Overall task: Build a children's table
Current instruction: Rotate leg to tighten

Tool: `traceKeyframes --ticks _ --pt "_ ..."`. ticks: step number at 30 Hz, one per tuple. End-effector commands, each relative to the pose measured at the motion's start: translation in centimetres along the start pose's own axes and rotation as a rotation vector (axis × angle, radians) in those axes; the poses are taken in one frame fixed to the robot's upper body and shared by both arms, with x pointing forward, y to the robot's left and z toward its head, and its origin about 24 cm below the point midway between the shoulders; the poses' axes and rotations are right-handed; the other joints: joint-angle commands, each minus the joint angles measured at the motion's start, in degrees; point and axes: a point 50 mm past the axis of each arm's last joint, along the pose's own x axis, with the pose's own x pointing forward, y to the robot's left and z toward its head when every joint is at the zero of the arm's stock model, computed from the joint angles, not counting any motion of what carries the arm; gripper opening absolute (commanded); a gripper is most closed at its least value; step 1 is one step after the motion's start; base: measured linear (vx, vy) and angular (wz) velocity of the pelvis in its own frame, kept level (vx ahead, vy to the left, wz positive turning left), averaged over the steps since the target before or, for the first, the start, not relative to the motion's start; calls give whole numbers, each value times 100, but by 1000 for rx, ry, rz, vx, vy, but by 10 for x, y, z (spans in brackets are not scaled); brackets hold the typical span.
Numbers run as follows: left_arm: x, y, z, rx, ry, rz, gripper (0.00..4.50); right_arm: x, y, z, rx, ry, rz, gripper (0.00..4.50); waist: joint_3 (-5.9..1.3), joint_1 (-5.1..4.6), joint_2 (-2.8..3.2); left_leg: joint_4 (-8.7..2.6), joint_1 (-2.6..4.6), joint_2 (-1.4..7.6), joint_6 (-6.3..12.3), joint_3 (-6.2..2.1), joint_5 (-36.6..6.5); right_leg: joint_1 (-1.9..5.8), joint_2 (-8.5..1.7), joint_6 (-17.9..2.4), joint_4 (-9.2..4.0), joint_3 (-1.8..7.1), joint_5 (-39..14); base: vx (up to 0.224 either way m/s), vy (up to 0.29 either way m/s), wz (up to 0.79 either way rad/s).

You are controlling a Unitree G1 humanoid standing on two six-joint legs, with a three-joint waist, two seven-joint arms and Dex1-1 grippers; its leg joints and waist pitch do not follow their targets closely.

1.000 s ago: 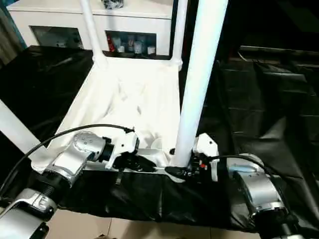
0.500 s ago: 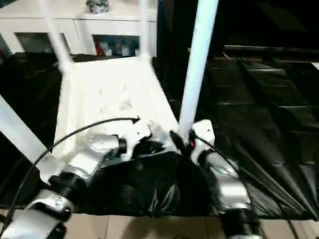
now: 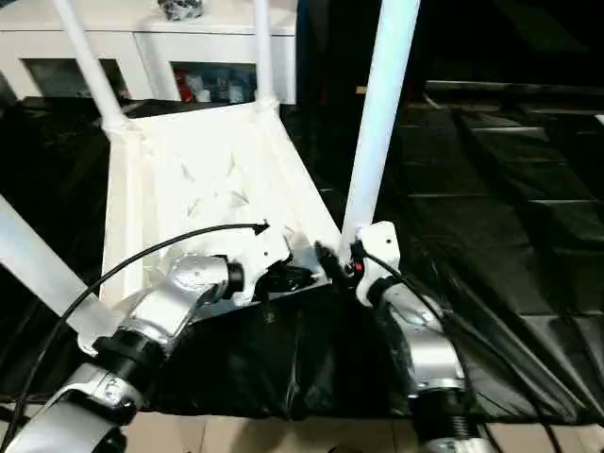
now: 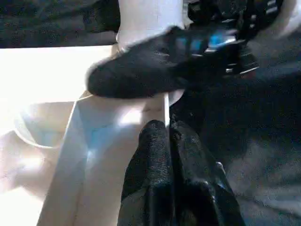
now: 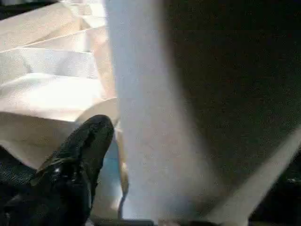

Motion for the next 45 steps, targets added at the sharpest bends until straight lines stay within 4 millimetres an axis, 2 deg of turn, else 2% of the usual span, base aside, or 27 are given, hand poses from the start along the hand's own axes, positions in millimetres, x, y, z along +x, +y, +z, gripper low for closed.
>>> traceKeyframes --ticks 1,3,4,7,10,13,15,17,19,26,31,32,33,34,35,37,38,39,42,45 --pt "2 -16 -11 -32 -11 -153 0 -1 15 4 -32 0 209 408 -187 27 -132 -359 -38 163 537 11 -1282 239 -229 -1154 -385 164 -1366 0 0 0" --pt "-4 -16 -12 -20 -15 -184 0 -8 15 5 -52 14 290 408 -187 28 -119 -339 -44 169 643 19 -1094 237 -219 -1256 -351 163 -1091 0 0 0" --pt "-8 -16 -12 -13 -12 -214 0 -13 14 6 -65 28 355 408 -202 30 -133 -325 -42 165 698 17 -1027 261 -216 -1305 -333 157 -973 0 0 0" --pt "-15 -15 -13 5 1 -267 0 -21 13 5 -92 68 455 408 -202 27 -126 -309 -34 177 794 31 -956 248 -217 -1420 -310 158 -816 0 0 0" --pt "-23 -10 -15 39 38 -309 0 -33 11 2 -132 140 601 408 -206 40 -122 -305 -5 192 789 32 -981 246 -210 -1538 -295 154 -718 0 0 0" --pt "-26 -8 -15 52 53 -326 0 -37 11 4 -134 161 669 408 -200 95 -123 -294 19 202 814 44 -987 251 -213 -1635 -272 162 -575 0 0 0" --pt "-28 -6 -13 57 58 -338 0 -38 12 6 -135 174 728 408 -195 148 -134 -291 27 213 755 54 -1013 251 -215 -1646 -263 161 -605 0 0 0" --pt "-29 -5 -11 63 58 -351 0 -39 13 6 -134 190 773 373 -192 176 -142 -288 29 215 715 60 -1009 256 -215 -1655 -249 161 -621 0 0 0" --pt "-29 -4 -10 68 61 -360 0 -39 13 7 -132 200 793 368 -189 197 -143 -282 33 218 684 64 -1034 248 -221 -1652 -249 163 -685 0 0 0" --pt "-31 -3 -11 71 68 -378 0 -36 14 9 -122 196 816 303 -192 233 -144 -276 27 216 577 70 -1063 251 -226 -1619 -241 162 -774 0 0 0" --pt "-32 -1 -12 59 67 -359 0 -36 14 10 -112 184 807 272 -213 255 -143 -253 27 210 630 75 -869 268 -216 -1670 -202 156 -450 0 0 0" --pt "-31 0 -12 41 63 -328 0 -34 15 10 -89 168 773 268 -212 257 -142 -252 27 210 641 77 -871 267 -216 -1677 -202 154 -454 0 0 0" --pt "-30 1 -12 29 59 -309 0 -34 15 9 -74 158 748 266 -200 265 -112 -260 29 214 631 77 -905 259 -215 -1685 -207 155 -505 0 0 0" --pt "-29 1 -13 22 57 -297 0 -33 15 9 -65 153 732 264 -197 269 -119 -265 33 216 616 80 -947 256 -218 -1678 -225 155 -573 0 0 0" --pt "-28 1 -13 17 58 -278 0 -32 15 8 -59 148 699 263 -188 260 -146 -277 23 215 562 78 -1058 258 -216 -1637 -237 152 -764 0 0 0" --pt "-21 -2 -15 -8 58 -221 0 -26 14 2 -32 119 571 262 -166 245 -143 -301 29 213 451 77 -1265 235 -234 -1492 -291 159 -1266 0 0 0" --pt "-21 -3 -15 -11 57 -214 0 -26 14 2 -29 116 557 261 -143 233 -138 -327 53 226 332 82 -1473 196 -246 -1393 -341 171 -1665 0 0 0" --pt "-17 -4 -15 -26 55 -191 0 -23 14 -1 -16 109 507 261 -142 216 -153 -339 55 211 232 69 -1638 200 -248 -1251 -374 163 -2062 0 0 0" --pt "-6 -8 -15 -75 40 -112 0 -16 19 -9 -7 99 374 261 -119 142 -161 -376 35 217 100 43 -1806 172 -235 -1036 -406 162 -2406 0 0 0" --pt "7 -12 -11 -120 13 -54 0 -5 23 -16 13 104 227 261 -102 71 -181 -391 23 180 46 23 -1963 150 -237 -781 -462 155 -2837 0 0 0"
